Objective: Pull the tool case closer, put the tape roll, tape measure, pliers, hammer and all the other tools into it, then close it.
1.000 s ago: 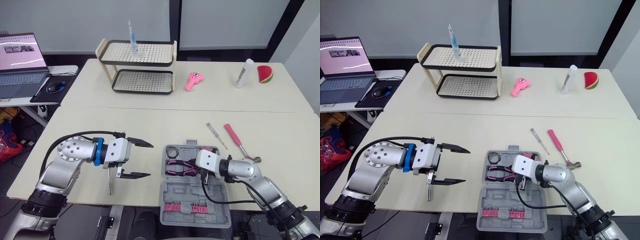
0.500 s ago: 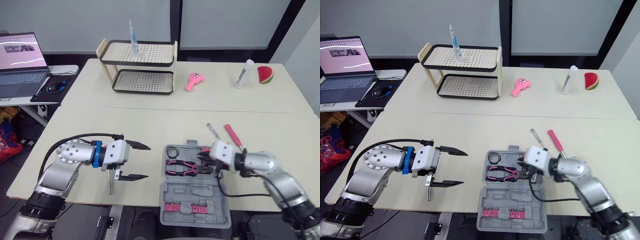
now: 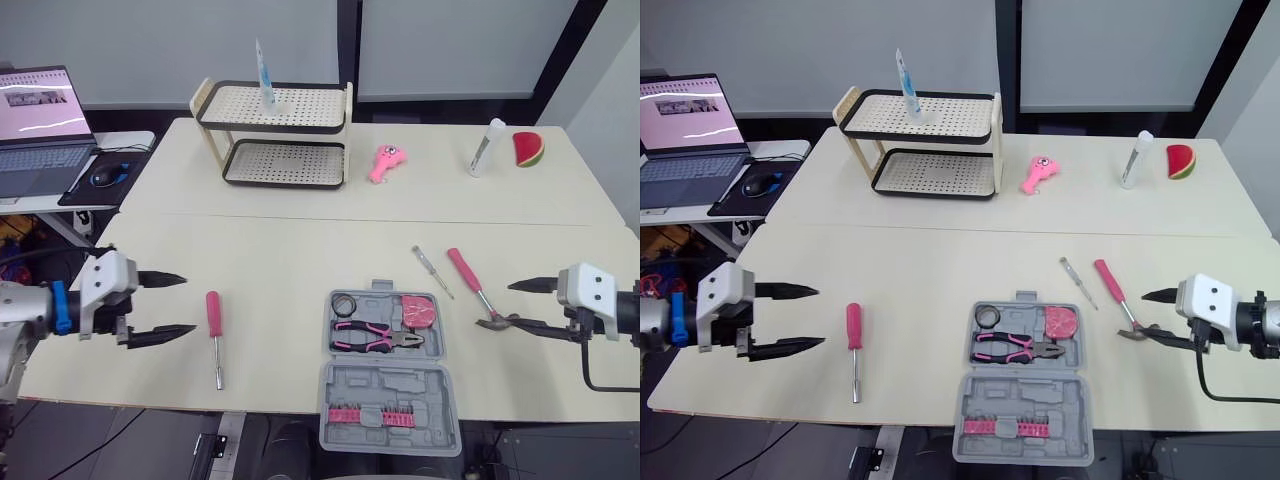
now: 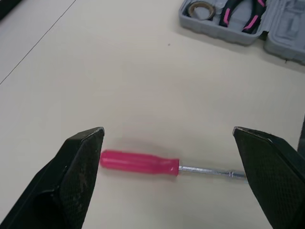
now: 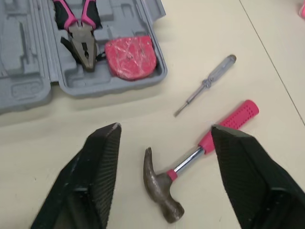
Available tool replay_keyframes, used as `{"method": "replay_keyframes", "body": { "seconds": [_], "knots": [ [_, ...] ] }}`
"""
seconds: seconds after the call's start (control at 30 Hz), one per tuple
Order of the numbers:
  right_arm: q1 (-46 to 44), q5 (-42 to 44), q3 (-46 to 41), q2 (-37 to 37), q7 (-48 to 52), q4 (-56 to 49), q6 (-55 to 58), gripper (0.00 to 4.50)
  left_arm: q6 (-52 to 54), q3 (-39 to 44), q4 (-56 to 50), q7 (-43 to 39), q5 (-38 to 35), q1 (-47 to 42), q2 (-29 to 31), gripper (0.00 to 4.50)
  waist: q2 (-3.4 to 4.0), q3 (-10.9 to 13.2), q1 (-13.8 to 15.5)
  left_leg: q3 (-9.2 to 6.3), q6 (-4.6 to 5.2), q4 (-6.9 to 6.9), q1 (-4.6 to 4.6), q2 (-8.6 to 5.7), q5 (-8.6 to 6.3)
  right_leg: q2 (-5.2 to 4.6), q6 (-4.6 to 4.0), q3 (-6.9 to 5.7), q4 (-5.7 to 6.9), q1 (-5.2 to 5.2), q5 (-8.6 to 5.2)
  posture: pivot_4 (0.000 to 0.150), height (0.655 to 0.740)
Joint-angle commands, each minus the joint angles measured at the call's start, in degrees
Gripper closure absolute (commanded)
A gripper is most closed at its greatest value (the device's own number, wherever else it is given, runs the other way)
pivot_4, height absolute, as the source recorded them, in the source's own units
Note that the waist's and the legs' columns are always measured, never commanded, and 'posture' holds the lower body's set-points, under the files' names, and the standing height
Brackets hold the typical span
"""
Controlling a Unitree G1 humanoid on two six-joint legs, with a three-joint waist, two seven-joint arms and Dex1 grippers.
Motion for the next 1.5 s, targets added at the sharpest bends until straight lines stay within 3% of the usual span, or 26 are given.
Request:
{"method": "replay_keyframes", "body": {
  "seconds": [0.03, 0.27, 0.4, 0.5, 0.63, 0.9, 1.17, 1.5],
  "knots": [
    [-0.44, -0.5, -1.7, -1.61, 0.98, 3.12, -3.78, 0.03, -3.32, 2.58, 4.72, -0.26, 1.17, 0.36, 1.78, 0.0, 0.0, 0.0, 0.02, -0.01, 0.0, 0.0, 0.0, 0.0, 0.0, 0.0, 0.0, -0.01, 0.0, 0.0, 0.0, 0.15, 0.74],
    [0.06, -2.53, -0.27, -1.91, -0.08, 5.85, -5.13, 0.03, -6.82, 3.42, 4.72, 3.04, 3.29, 3.41, 0.72, 0.0, 0.0, 0.0, 0.07, -0.01, 0.0, 0.0, 0.0, 0.0, 0.0, -0.01, 0.0, 0.0, 0.04, -0.01, 0.0, 0.15, 0.74],
    [1.35, -4.12, 3.88, -0.04, -1.11, 0.5, -3.42, 0.03, -5.27, -1.27, -5.48, 4.24, 4.19, 5.92, -1.77, 0.0, 0.01, -0.01, 0.1, 0.02, 0.0, 0.0, -0.01, 0.0, 0.0, -0.02, 0.0, 0.03, 0.04, -0.02, 0.0, 0.15, 0.74],
    [2.07, -5.92, 7.47, 1.67, -3.05, -4.72, -1.43, 0.61, -2.92, -5.65, -15.1, 6.63, 5.0, 6.39, -4.92, 0.58, 0.0, -0.01, 0.15, 0.01, -0.01, 0.03, -0.04, 0.0, 0.01, -0.05, 0.0, 0.04, 0.06, 0.0, 0.0, 0.15, 0.74],
    [2.12, -11.62, 12.61, 2.41, -6.14, -8.49, 0.76, 2.0, 1.29, -12.22, -23.43, 9.62, 7.56, 5.41, -8.08, 1.88, 0.0, -0.01, 0.17, 0.01, -0.04, 0.05, -0.05, -0.01, 0.02, -0.04, 0.0, 0.05, 0.08, 0.0, 0.0, 0.15, 0.74],
    [2.37, -15.93, 19.03, 5.47, -10.5, -15.29, 7.76, 3.43, 3.8, -23.94, -24.06, 15.71, 16.14, 1.27, -15.21, 4.48, 0.0, -0.02, 0.23, 0.02, -0.08, 0.05, -0.05, -0.01, 0.05, 0.0, 0.0, 0.06, 0.07, -0.01, 0.0, 0.15, 0.74],
    [2.8, -18.33, 23.5, 8.21, -12.48, -15.06, 9.81, 4.49, 7.33, -32.2, -19.92, 19.91, 21.58, -4.86, -23.87, 4.5, -0.03, -0.03, 0.45, 0.01, -0.23, 0.1, -0.05, -0.04, 0.13, 0.0, 0.0, 0.04, 0.04, 0.04, 0.0, 0.15, 0.74],
    [2.59, -19.74, 26.51, 12.25, -15.16, -17.02, 12.27, 4.49, 12.9, -37.78, -21.43, 20.57, 23.87, -6.05, -27.77, 4.5, -0.04, -0.06, 0.37, -0.03, -0.24, 0.09, 0.0, -0.02, 0.14, 0.0, 0.0, 0.01, 0.04, 0.08, 0.0, 0.15, 0.74]
  ]
}}
